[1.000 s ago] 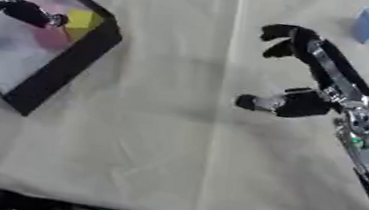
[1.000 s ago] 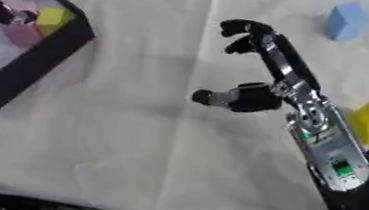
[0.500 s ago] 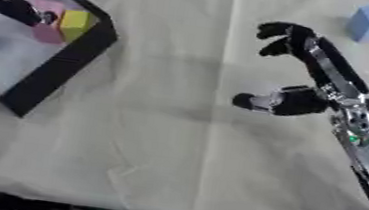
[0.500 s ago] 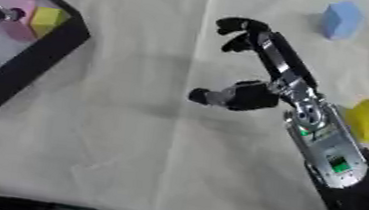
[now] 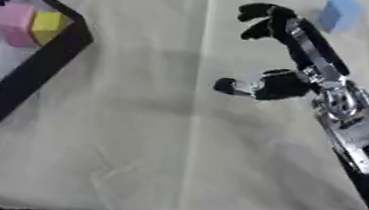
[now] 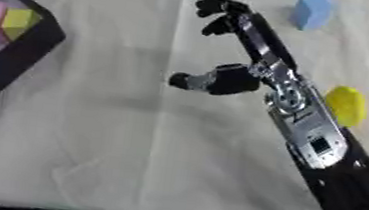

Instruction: Pick up the objects with one hand, pass them to the other hand, and then place them into the box on the other side of the table.

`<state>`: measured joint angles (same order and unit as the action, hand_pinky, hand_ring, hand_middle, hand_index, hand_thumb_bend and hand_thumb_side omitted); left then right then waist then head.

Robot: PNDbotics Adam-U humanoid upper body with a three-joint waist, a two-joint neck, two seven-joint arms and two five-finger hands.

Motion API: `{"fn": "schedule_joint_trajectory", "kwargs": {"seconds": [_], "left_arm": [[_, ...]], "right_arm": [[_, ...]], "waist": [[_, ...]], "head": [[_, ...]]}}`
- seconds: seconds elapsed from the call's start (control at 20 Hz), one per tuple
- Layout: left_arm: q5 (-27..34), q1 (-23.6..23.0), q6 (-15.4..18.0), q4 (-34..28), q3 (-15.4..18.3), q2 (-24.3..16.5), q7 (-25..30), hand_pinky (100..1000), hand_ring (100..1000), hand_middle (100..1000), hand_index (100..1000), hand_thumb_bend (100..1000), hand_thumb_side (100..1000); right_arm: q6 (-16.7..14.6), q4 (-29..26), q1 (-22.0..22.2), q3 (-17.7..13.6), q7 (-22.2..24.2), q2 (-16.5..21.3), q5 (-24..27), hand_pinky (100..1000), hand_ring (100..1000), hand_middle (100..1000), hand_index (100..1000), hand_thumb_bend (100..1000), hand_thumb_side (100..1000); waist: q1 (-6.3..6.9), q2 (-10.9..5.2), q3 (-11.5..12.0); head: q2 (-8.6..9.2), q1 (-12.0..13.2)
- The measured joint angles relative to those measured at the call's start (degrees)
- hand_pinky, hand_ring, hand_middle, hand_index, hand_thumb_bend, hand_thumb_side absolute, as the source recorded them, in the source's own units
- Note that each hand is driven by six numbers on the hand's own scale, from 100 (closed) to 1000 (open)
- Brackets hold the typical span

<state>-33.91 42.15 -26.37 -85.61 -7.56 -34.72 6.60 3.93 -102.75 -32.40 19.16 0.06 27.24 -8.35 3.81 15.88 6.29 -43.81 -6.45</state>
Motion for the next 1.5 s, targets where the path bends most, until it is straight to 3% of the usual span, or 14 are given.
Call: {"fn": "schedule_joint_trajectory", "kwargs": {"seconds": [0.5,0.95,1.25,1.3,1.35,1.5], "left_arm": [[16.17,-5.10,3.56,-7.61,0.69,2.57,-13.50,729,646,604,718,160,396],[22.01,-7.39,5.85,-10.84,0.66,4.57,-19.43,730,643,600,714,147,408],[23.28,-7.96,6.78,-12.93,0.62,5.12,-20.30,732,643,599,712,148,404],[23.36,-7.98,6.98,-13.26,0.62,5.13,-20.39,733,643,599,711,147,402],[23.47,-8.01,7.16,-13.60,0.61,5.15,-20.44,733,643,599,711,148,400],[23.58,-8.10,7.72,-14.72,0.56,5.44,-20.51,734,644,600,712,151,401]], "right_arm": [[3.69,-1.78,-4.34,-3.17,-1.25,3.91,6.24,756,672,734,828,774,175],[7.63,-0.10,-7.75,-5.37,2.04,10.76,12.99,765,682,741,832,766,168],[9.24,4.68,-10.60,-5.63,5.80,15.47,11.88,774,696,748,837,772,175],[9.38,5.66,-11.03,-5.61,6.33,16.08,11.25,777,700,750,839,738,177],[9.49,6.59,-11.43,-5.53,6.88,16.66,10.58,780,704,754,841,775,178],[9.57,9.55,-13.13,-5.02,9.23,18.51,8.45,790,723,765,842,770,173]], "waist": [[0.00,0.00,-0.64],[-0.28,0.00,-0.75],[-0.31,0.00,-0.63],[-0.31,0.00,-0.61],[-0.31,0.00,-0.60],[-0.31,0.00,-0.58]], "head": [[0.03,-4.00],[0.06,-5.85],[0.38,-7.46],[0.63,-7.72],[0.72,-7.90],[1.31,-8.43]]}}
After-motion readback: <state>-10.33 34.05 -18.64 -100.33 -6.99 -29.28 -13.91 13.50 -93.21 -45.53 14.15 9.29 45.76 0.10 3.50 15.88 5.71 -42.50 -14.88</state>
